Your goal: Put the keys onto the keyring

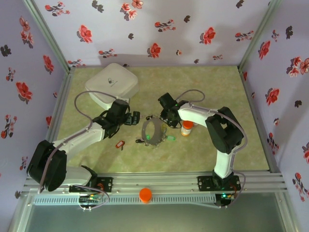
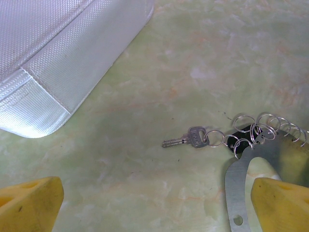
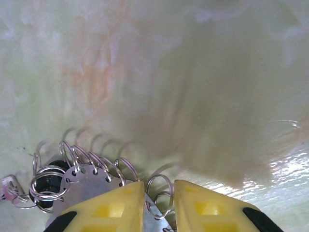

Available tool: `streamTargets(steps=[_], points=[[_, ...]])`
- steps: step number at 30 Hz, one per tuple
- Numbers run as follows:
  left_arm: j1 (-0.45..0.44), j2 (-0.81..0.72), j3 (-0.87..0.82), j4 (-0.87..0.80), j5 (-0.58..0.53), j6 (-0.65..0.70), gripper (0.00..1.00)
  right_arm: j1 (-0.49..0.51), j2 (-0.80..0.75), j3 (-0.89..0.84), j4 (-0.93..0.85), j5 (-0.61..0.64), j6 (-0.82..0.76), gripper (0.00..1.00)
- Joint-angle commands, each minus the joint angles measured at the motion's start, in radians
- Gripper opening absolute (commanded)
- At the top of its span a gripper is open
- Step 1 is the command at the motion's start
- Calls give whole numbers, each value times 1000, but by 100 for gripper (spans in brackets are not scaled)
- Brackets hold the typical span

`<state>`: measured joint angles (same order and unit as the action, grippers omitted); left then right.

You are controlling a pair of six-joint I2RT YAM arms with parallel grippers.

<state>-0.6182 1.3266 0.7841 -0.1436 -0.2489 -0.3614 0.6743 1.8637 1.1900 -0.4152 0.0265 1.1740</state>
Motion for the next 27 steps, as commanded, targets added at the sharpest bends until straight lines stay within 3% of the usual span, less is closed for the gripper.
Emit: streamTargets(steps=[1, 18, 27], points=[[-2, -25, -9, 1, 10, -2, 100, 5, 23, 4, 9, -10, 34, 22], [-2, -33, -9, 3, 5, 1, 100, 5, 32, 4, 9, -10, 50, 15], [-2, -46, -9, -4, 0, 10, 100, 4, 10, -3, 13, 8, 30, 0]])
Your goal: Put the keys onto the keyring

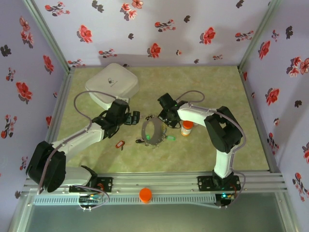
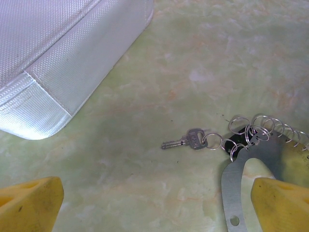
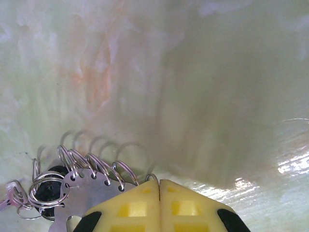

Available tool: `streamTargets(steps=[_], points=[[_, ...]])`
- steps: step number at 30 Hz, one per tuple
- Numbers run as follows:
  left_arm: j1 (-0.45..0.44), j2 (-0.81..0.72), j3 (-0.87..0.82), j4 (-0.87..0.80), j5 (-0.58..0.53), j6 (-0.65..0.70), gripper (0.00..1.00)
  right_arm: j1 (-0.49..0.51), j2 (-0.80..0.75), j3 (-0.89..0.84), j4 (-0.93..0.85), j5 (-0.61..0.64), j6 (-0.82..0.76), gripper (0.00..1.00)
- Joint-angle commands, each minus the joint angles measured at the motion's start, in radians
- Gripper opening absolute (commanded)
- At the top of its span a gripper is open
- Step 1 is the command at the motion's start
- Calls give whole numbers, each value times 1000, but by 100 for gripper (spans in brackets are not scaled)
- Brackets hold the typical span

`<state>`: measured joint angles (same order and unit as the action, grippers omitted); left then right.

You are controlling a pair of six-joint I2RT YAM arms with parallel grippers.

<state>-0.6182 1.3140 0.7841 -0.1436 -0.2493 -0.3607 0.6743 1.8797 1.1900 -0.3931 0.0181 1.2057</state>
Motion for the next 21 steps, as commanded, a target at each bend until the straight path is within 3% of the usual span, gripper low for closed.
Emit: streamTargets(steps=[1, 6, 14, 21], points=[[-1, -38, -9, -7, -6, 12, 100, 4, -15, -6, -6, 21, -14, 0], [2, -70, -16, -8, -29, 34, 100, 5, -77, -8, 11, 46, -112, 0], [15, -144, -47, 18, -65, 47, 100, 16, -233, -65, 142, 46, -400, 0], [36, -219, -45, 18, -110, 91, 100, 28, -299, 5, 88, -19, -669, 0]])
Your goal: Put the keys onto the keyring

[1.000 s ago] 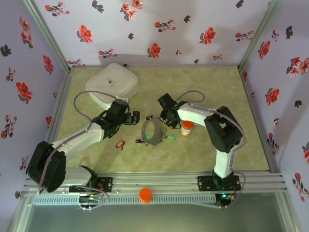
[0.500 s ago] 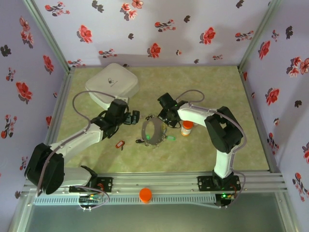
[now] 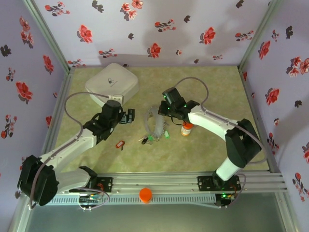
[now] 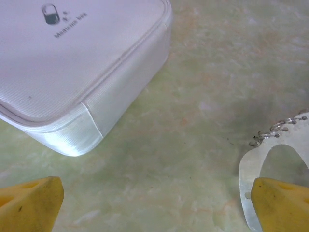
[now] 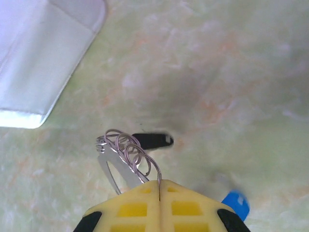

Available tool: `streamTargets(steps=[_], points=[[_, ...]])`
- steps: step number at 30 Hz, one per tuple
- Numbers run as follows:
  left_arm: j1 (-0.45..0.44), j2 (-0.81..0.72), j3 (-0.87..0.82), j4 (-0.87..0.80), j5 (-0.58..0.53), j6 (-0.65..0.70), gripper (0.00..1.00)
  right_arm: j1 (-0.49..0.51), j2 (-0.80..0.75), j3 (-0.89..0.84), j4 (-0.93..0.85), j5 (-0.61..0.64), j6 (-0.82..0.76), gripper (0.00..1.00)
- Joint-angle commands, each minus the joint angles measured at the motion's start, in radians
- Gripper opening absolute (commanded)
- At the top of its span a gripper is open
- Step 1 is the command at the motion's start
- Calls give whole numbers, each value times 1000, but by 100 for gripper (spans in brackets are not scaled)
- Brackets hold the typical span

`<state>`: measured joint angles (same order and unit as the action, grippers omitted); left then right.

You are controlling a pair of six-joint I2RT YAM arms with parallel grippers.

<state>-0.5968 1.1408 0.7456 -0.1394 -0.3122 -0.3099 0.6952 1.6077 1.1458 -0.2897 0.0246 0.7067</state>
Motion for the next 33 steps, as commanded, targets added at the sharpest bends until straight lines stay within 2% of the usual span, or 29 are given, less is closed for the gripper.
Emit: streamTargets(steps=[1, 7, 13, 18, 21, 24, 28, 33], points=[[20, -61, -6, 15, -48, 51, 99, 9, -33, 59, -24, -41, -202, 0], [40, -150, 3, 0, -33, 134, 96, 9, -88, 92, -69, -117, -373, 0], [40, -227, 25, -20, 43, 196, 83, 32, -148, 92, -98, -217, -546, 0], [38, -263, 21, -20, 150, 255, 76, 81, -163, 80, -124, -320, -651, 0], [38, -259, 14, -32, 240, 309, 71, 106, -164, 61, -122, -362, -689, 0], [39, -229, -18, -47, 395, 390, 72, 110, -160, 43, -121, -405, -694, 0], [38, -149, -19, -83, 512, 409, 68, 113, -164, 4, -117, -471, -717, 0], [39, -133, -76, -20, 738, 464, 68, 118, -219, -87, -54, -518, -761, 0]])
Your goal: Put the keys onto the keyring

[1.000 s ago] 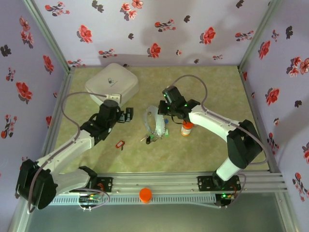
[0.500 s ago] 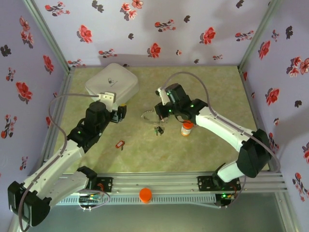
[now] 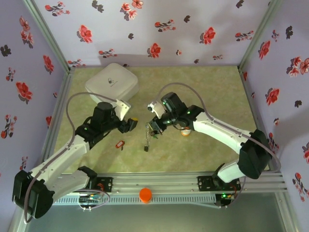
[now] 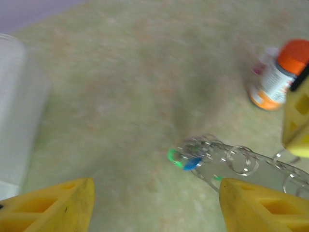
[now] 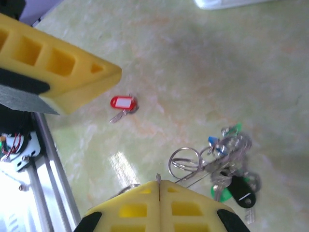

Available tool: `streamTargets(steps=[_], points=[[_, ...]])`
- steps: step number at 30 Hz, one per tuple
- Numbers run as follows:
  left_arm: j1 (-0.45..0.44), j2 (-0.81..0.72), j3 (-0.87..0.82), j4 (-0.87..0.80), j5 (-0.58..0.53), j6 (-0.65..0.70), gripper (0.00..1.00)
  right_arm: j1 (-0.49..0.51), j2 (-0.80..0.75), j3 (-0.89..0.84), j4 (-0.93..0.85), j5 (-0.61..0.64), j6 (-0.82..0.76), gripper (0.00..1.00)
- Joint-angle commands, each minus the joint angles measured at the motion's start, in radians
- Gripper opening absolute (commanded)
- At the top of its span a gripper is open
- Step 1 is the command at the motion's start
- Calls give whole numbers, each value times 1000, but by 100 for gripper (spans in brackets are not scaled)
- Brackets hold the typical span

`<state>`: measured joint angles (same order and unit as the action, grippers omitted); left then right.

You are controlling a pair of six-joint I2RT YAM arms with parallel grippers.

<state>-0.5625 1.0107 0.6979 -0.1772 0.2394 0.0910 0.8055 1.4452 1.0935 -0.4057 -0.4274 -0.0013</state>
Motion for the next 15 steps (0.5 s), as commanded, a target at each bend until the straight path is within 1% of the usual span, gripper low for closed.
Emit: streamTargets(steps=[1, 7, 12, 14, 15], points=[[4, -5, -38, 31, 226, 71, 67, 6, -74, -50, 71, -68, -62, 0], [-16, 7, -93, 123, 427, 127, 57, 8, -141, -133, 151, -111, -114, 0], [-62, 48, -85, 125, 447, 192, 45, 11, -150, -135, 141, -140, -159, 0], [-72, 69, -78, 121, 470, 218, 40, 16, -150, -128, 130, -137, -174, 0], [-75, 76, -76, 121, 474, 227, 39, 18, -148, -125, 125, -138, -182, 0]])
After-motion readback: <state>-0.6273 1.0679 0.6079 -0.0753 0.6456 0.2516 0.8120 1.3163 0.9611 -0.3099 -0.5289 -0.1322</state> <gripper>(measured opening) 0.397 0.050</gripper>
